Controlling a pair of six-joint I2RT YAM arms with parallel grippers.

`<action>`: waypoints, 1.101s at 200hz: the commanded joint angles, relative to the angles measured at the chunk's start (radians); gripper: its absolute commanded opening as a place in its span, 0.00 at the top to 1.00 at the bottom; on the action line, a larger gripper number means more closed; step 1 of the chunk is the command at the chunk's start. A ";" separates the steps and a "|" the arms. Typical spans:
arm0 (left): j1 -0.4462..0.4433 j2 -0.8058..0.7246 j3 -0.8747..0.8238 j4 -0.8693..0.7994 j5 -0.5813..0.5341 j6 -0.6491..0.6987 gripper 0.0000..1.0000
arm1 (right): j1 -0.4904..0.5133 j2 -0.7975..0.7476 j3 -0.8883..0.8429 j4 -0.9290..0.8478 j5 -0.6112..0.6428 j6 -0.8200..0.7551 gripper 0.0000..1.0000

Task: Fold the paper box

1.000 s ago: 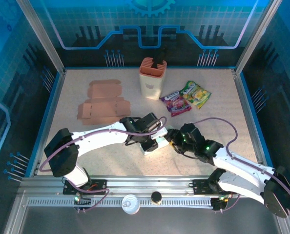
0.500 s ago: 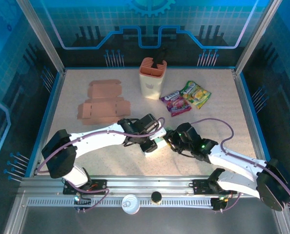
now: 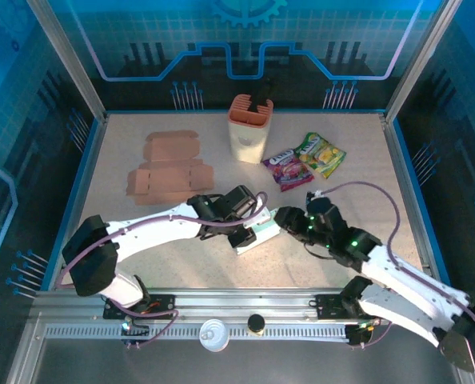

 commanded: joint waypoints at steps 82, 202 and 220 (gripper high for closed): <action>0.047 -0.043 -0.037 -0.067 0.117 0.122 0.61 | -0.224 0.112 0.163 -0.192 -0.379 -0.836 0.54; 0.055 -0.049 -0.045 -0.073 0.132 0.144 0.60 | -0.106 0.281 0.184 -0.202 -0.222 -0.880 0.52; 0.055 -0.048 -0.042 -0.072 0.132 0.144 0.60 | -0.097 0.313 0.196 -0.210 -0.219 -0.891 0.55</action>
